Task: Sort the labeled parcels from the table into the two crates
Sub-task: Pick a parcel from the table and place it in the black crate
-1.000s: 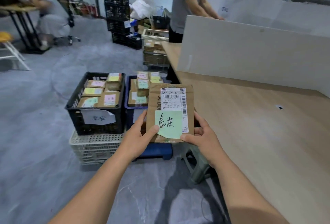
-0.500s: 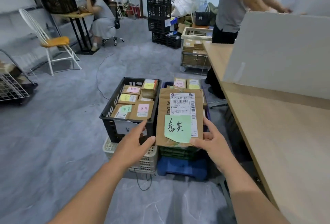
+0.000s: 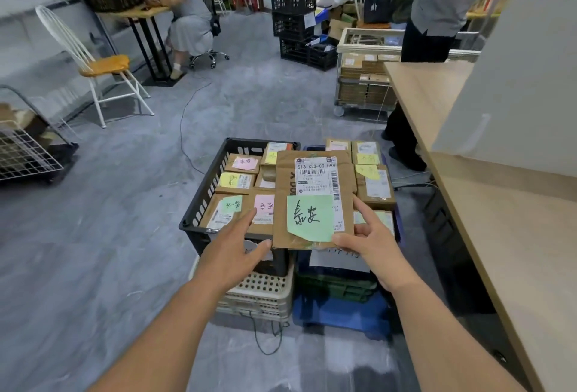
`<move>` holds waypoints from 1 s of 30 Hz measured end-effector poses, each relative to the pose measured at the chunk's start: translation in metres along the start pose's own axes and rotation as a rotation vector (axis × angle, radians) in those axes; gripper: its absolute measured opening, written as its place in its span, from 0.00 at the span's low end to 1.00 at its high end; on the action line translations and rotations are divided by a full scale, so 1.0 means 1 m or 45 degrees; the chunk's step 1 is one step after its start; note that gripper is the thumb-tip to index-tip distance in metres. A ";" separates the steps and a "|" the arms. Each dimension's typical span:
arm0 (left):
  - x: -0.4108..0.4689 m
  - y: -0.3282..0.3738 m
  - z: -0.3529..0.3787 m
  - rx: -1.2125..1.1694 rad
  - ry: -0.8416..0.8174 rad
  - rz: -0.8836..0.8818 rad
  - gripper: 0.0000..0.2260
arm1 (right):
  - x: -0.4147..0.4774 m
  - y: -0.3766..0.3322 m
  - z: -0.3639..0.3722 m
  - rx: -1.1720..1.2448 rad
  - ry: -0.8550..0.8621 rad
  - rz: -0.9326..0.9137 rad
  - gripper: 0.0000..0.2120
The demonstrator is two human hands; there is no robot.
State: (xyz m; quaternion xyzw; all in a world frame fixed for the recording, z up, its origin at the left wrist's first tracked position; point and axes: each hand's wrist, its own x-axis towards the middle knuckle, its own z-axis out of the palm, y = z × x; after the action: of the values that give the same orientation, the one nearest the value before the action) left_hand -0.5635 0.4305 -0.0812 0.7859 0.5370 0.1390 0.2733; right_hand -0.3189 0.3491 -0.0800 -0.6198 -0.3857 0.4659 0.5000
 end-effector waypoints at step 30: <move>0.376 -0.245 -0.074 0.359 -0.361 0.202 0.29 | 0.365 0.033 0.210 -0.067 0.173 0.440 0.39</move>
State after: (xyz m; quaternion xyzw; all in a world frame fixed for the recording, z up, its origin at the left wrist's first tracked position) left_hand -0.6450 0.8648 -0.1915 0.8677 0.4439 -0.0284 0.2218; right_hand -0.4228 0.7420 -0.1962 -0.7197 -0.2510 0.4917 0.4210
